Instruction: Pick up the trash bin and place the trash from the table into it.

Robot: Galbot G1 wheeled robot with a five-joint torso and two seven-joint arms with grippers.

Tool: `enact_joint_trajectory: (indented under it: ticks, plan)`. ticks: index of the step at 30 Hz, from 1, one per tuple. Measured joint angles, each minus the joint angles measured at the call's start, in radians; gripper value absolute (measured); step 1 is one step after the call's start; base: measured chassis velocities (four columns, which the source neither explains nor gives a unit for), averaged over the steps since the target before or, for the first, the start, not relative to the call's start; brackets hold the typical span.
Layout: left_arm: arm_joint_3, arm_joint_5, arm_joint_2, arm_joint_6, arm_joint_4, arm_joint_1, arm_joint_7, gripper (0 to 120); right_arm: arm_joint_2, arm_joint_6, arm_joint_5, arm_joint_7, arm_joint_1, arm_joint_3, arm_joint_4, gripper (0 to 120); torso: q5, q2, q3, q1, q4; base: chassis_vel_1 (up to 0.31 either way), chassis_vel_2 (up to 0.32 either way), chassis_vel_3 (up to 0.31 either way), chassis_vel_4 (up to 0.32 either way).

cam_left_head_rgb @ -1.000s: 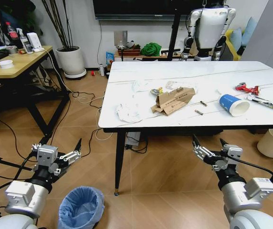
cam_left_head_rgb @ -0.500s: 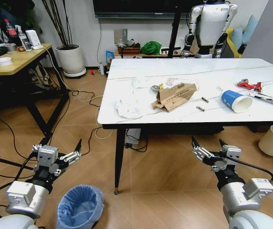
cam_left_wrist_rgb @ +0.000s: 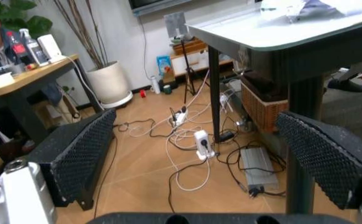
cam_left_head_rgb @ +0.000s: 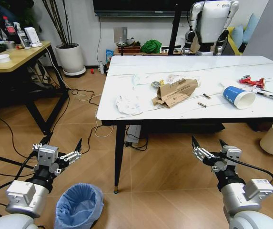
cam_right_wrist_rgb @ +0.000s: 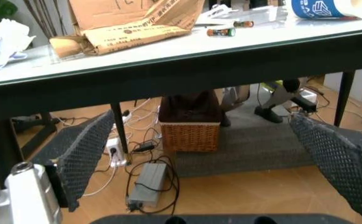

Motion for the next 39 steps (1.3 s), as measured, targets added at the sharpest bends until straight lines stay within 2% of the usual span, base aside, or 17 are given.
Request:
enact_joint_trajectory:
  ticks: [13, 26, 32, 39]
  plan:
    - [-0.014, 0.005, 0.013, -0.002, 0.011, 0.016, 0.001, 100, -0.024, 0.026, 0.01, 0.002, 0.017, 0.005, -0.061, 100, 0.0001, -0.054, -0.033, -0.021, -0.0002, 0.0, 0.0, 0.0, 0.0]
    - [-0.025, -0.037, 0.014, 0.034, 0.009, -0.014, -0.032, 100, -0.102, -0.002, 0.056, 0.01, 0.054, 0.012, -0.077, 100, 0.0, -0.105, -0.065, -0.041, 0.0, 0.0, 0.0, 0.0, 0.0]
    - [-0.03, -0.069, 0.047, 0.054, -0.014, 0.017, -0.07, 100, -0.114, 0.023, 0.061, 0.012, 0.037, 0.013, -0.066, 100, -0.0001, -0.13, -0.081, -0.049, 0.0, 0.0, 0.0, 0.0, 0.0]
    - [-0.042, -0.106, 0.069, 0.1, -0.014, -0.007, -0.1, 100, -0.124, 0.015, 0.083, 0.059, 0.092, 0.009, -0.102, 100, 0.0, -0.158, -0.099, -0.06, 0.0, 0.0, 0.0, 0.0, 0.0]
